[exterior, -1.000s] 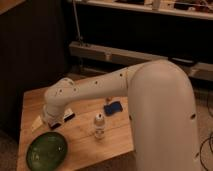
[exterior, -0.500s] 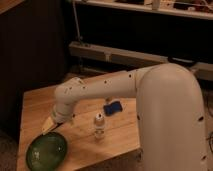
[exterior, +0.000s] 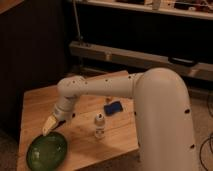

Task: Pick up the ceramic bowl

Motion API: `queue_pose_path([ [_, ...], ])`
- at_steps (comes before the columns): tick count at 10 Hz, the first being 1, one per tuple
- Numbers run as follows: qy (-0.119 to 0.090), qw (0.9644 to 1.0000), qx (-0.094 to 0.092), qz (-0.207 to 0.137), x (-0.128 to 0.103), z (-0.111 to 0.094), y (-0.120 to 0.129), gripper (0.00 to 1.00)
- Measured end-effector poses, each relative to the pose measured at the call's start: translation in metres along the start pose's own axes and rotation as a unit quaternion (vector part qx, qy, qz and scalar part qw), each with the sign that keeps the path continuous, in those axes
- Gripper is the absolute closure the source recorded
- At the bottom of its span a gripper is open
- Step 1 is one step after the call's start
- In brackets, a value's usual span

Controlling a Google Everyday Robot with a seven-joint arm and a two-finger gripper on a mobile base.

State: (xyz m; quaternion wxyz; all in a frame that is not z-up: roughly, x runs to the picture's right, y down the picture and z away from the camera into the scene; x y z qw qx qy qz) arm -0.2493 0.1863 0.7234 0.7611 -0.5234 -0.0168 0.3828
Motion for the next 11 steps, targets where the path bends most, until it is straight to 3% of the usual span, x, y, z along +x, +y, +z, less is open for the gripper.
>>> queue_pose_path([
  [2,0.001,0.9997,0.019,-0.015,-0.003,0.01,0.006,0.2],
  [5,0.007,0.999,0.044,-0.003,-0.003,0.03,-0.002,0.2],
  [7,0.012,0.9987,0.05,0.003,-0.004,0.044,-0.005,0.2],
  [9,0.015,0.999,0.043,0.003,-0.006,0.053,-0.007,0.2],
  [11,0.025,0.9994,0.022,-0.004,-0.008,0.063,-0.009,0.2],
])
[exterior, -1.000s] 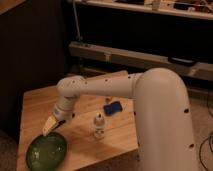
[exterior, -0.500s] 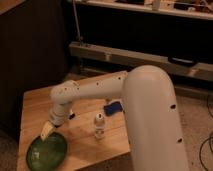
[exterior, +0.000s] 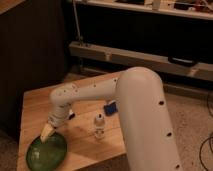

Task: Pick up the ceramic bowl

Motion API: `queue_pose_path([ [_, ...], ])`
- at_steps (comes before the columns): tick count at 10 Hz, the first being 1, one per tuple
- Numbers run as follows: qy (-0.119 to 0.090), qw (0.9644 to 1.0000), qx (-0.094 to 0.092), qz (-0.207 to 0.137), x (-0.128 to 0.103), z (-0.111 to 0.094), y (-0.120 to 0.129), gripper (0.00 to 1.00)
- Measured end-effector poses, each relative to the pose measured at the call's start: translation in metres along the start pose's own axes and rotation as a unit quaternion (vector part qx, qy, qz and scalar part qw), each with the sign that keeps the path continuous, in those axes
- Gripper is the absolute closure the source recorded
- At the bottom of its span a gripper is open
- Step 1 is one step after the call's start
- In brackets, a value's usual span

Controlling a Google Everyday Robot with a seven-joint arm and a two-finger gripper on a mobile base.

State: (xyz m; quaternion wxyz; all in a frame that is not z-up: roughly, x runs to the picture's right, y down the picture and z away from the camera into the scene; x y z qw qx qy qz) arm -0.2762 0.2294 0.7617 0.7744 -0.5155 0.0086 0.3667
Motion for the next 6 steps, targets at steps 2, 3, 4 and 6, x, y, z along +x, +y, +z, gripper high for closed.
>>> queue_pose_path([
  [2,0.015,0.9996,-0.018,-0.014,-0.003,0.012,0.007,0.2],
  [3,0.026,0.9992,-0.023,-0.019,-0.003,0.016,0.009,0.2],
  [4,0.037,0.9987,-0.025,-0.023,-0.002,0.018,0.012,0.2],
  [6,0.058,0.9975,-0.025,-0.03,0.0,0.022,0.017,0.34],
])
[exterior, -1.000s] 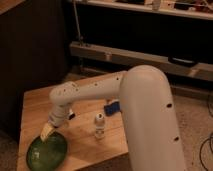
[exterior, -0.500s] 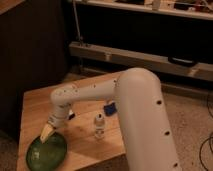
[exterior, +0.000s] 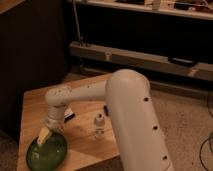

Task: Pick up the ceramic bowl

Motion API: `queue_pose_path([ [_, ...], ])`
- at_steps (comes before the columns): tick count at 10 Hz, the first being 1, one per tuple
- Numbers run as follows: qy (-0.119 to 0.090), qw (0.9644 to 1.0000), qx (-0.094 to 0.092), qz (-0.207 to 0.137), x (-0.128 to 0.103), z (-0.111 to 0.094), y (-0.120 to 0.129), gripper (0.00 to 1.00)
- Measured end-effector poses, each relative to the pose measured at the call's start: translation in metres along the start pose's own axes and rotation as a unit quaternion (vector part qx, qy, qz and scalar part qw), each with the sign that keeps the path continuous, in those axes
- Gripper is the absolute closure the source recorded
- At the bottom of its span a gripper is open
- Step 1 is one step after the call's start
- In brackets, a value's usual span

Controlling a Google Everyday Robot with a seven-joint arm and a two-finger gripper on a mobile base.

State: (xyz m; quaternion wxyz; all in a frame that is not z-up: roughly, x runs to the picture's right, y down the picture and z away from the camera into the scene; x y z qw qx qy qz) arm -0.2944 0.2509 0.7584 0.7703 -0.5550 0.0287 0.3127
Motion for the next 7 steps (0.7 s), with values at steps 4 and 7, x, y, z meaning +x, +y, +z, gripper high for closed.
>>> queue_pose_path([
  [4,0.011,0.9988,0.046,0.015,0.006,-0.005,0.002,0.75],
  [7,-0.01,0.998,0.06,0.017,0.006,-0.015,0.006,1.0],
])
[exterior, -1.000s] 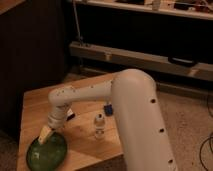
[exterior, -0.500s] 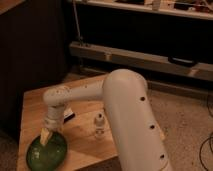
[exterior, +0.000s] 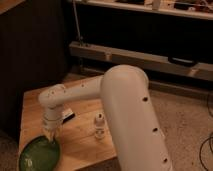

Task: Pick up the ceramic bowl

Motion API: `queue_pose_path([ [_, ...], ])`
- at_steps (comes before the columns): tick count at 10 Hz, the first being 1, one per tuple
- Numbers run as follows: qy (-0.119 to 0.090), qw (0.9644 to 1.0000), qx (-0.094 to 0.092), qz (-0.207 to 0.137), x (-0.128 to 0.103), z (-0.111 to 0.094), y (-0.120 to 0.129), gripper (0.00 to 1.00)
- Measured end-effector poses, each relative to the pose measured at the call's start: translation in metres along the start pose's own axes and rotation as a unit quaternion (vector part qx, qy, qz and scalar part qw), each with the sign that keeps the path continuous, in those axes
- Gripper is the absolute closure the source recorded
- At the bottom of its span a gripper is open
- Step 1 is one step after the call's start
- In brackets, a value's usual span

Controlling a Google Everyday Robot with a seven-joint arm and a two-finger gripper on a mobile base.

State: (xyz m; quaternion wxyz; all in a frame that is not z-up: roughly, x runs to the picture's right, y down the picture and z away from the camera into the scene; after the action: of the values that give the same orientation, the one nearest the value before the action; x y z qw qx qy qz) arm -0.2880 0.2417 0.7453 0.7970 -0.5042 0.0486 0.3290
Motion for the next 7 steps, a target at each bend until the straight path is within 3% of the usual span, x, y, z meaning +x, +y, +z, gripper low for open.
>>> queue_pose_path([
  [1,-0.014,0.9999,-0.006,-0.001,0.0,-0.004,0.001,1.0],
  [3,-0.043,0.9984,-0.037,-0.006,0.001,-0.015,0.003,1.0],
  [7,-0.041,0.9984,-0.038,-0.008,0.0,-0.013,0.006,1.0],
])
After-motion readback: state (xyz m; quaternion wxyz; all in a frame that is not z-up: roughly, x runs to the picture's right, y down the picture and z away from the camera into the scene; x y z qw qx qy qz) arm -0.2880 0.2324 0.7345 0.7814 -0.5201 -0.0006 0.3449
